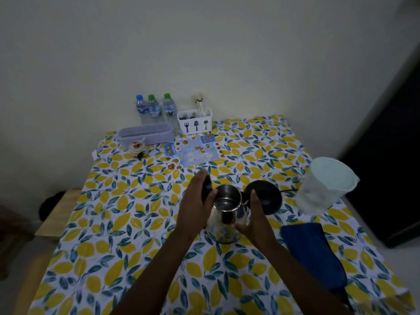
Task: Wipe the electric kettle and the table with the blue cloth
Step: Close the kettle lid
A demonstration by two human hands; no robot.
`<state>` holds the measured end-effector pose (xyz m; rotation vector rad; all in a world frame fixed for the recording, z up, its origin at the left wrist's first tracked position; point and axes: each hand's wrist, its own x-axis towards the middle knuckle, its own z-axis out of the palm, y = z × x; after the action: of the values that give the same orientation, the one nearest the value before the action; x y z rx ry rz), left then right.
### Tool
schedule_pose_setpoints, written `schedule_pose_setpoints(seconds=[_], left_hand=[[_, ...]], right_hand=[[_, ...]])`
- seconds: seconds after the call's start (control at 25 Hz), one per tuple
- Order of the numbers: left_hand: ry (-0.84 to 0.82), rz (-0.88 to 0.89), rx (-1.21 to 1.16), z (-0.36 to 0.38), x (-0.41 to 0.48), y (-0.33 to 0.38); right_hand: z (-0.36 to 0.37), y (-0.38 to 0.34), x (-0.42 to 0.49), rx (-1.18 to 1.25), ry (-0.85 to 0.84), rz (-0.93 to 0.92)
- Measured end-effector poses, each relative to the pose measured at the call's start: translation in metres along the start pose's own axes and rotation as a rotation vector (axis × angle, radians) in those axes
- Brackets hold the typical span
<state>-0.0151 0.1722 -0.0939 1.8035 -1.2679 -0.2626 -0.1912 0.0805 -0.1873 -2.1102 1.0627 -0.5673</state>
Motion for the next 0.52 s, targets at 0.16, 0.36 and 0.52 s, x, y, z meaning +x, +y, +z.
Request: schedule_pose_setpoints(seconds=[0.16, 0.36, 0.52], left_hand=[[-0.228, 0.177, 0.155, 0.03, 0.022, 0.011], [-0.487, 0.198, 0.423, 0.056, 0.029, -0.002], [-0.493, 0.236, 0.563, 0.066, 0.026, -0.01]], right_hand=[[-0.01, 0.009, 0.0, 0.009, -0.062, 0.017], [-0.016, 0.014, 0.002, 0.034, -0.085, 0.013], [-0.018, 0.024, 0.0, 0.0, -0.098, -0.054]])
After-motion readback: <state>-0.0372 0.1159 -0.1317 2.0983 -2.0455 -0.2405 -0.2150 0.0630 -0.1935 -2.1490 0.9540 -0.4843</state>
